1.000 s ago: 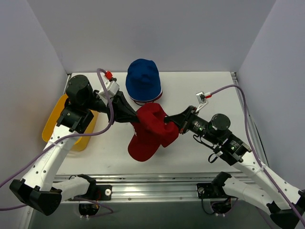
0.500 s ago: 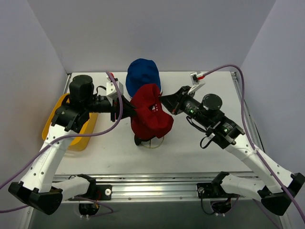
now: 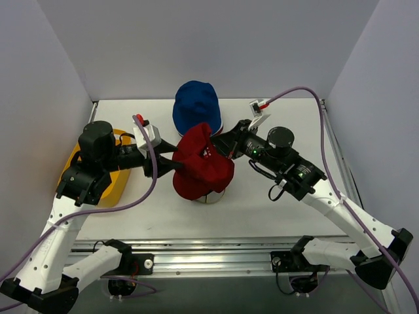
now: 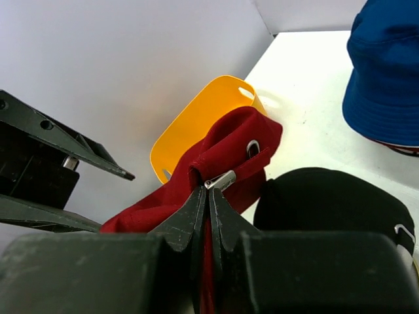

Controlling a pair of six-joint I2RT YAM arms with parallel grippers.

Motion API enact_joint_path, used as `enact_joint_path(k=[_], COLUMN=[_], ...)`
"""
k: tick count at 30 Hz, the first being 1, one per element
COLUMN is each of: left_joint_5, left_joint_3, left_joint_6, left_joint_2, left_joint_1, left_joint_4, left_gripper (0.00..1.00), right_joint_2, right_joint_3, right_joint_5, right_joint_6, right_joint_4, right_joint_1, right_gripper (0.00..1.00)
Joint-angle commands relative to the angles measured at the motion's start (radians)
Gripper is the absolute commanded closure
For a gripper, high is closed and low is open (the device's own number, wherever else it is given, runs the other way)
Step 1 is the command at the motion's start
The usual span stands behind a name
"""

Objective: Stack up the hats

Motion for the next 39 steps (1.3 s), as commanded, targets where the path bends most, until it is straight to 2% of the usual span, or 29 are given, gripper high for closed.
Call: enact_joint_path(k=[1, 8, 11, 20, 28, 31, 39], left_joint_5=[-0.085, -0.199, -0.24, -0.385, -0.404, -0.423, -0.343], left_joint_3=[-0.021, -0.029, -0.027, -0.026, -0.018, -0.014, 0.019], left_joint_6=[-0.016, -0.041, -0.053, -0.105, -0.158, -0.193, -0.237], left_joint_2=[-0.003, 0.03, 0.038, 0.072, 0.092, 0.105, 0.162], left_joint_1=[0.003, 0.01, 0.016, 0.052, 0.059, 0.059, 0.056], left_joint_4=[0.06, 0.057, 0.056, 0.091, 0.084, 0.068, -0.009], left_gripper=[0.43, 0.42, 0.34, 0.28, 0.18, 0.18, 0.18], right_joint_2=[-0.019, 0.036, 0.05, 0.043, 0.026, 0.027, 0.035], right_joint_3=[-0.012, -0.044, -0.029, -0.067, -0.099, -0.105, -0.101], right_joint_5=[0.004, -0.011, -0.01, 0.058, 0.108, 0.111, 0.16], right_joint_6=[0.019, 0.039, 0.039, 0.054, 0.043, 0.045, 0.039], right_joint_4=[0.081, 0.129, 0.133, 0.118, 0.106, 0.124, 0.127], right_joint_1=[0.016, 0.032, 0.05, 0.061, 0.061, 0.058, 0.056], right_gripper=[1.0, 1.0, 1.0, 1.0, 1.0, 1.0, 1.0])
